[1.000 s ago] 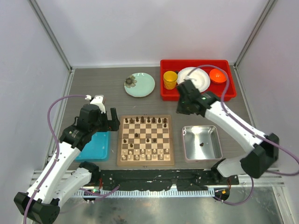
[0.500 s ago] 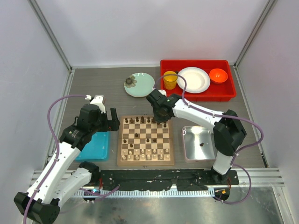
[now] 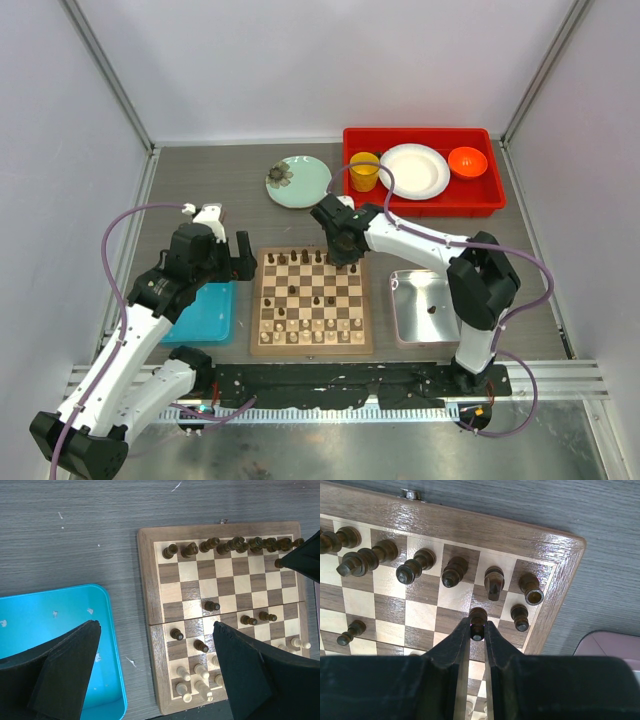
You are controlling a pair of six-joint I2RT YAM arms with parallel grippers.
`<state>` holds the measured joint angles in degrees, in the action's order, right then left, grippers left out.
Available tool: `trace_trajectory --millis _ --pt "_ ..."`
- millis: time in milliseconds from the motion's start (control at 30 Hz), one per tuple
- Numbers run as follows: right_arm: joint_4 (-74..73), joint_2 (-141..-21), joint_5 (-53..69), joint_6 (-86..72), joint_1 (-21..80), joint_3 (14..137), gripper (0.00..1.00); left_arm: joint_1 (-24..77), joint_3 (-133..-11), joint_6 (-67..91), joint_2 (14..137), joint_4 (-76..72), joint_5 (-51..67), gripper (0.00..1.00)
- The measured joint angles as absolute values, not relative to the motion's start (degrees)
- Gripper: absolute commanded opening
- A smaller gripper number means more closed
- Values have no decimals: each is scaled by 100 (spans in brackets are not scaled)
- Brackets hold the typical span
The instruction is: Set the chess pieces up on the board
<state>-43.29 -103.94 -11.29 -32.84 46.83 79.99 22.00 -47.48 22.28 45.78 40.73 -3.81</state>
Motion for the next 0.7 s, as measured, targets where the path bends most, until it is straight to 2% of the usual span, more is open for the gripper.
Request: trace_trajectory --millis 700 --pt "-4329 -10617 -1175 -3264 4681 7966 4 2200 -4748 2228 4576 4069 -379 100"
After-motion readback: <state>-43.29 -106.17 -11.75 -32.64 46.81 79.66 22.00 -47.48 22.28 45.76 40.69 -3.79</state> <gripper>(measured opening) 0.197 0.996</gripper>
